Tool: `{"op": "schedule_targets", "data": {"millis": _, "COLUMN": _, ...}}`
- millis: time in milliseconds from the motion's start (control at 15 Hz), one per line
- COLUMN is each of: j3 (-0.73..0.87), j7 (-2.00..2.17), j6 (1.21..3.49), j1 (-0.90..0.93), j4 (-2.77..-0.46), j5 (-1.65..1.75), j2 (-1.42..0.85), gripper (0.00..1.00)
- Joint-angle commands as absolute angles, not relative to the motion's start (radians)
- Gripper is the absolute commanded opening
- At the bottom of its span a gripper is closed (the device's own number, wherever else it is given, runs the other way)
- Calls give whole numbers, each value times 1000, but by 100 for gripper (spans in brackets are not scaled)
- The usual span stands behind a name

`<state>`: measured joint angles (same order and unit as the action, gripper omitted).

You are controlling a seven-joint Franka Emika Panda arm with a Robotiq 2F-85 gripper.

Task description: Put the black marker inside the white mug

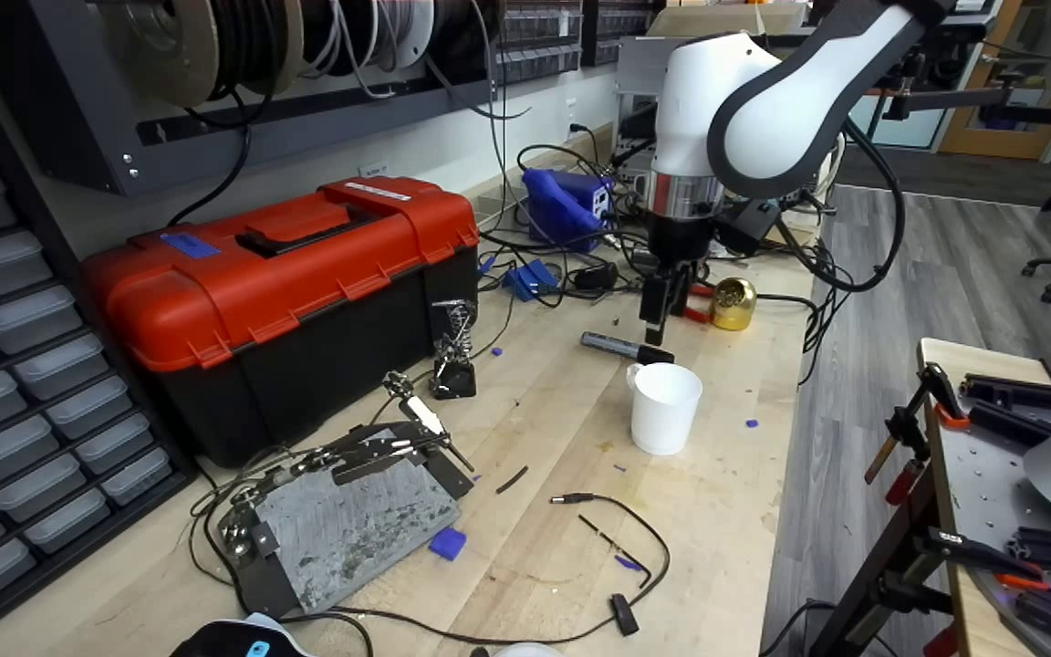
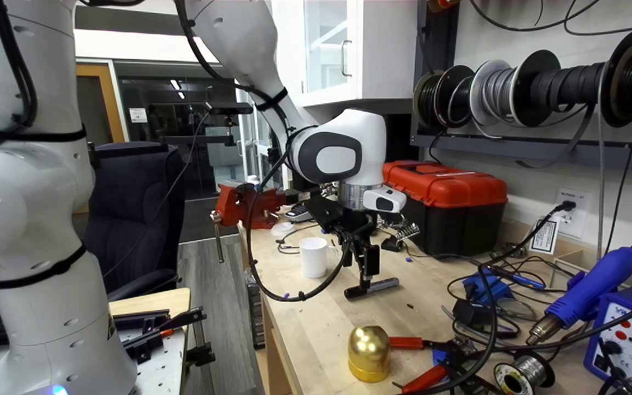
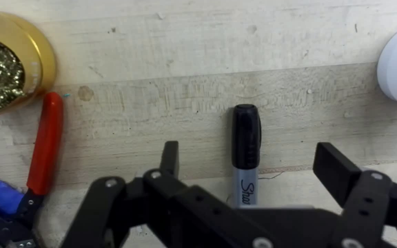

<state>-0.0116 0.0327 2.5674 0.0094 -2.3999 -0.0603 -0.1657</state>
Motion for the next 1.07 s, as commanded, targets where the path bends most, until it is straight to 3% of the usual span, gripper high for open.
{"op": "schedule_targets", "data": {"millis": 0, "j3": -27, "j7": -24, "j6": 2585, "j1": 2, "j4": -2391, "j5": -96, "j2": -187, "gripper": 100}}
{"op": "schedule_targets", "data": {"millis": 1000, "j3": -30, "j7": -72, "j6": 2568, "j1": 5, "j4": -2282, "j5": -57, "j2": -315, "gripper": 100}}
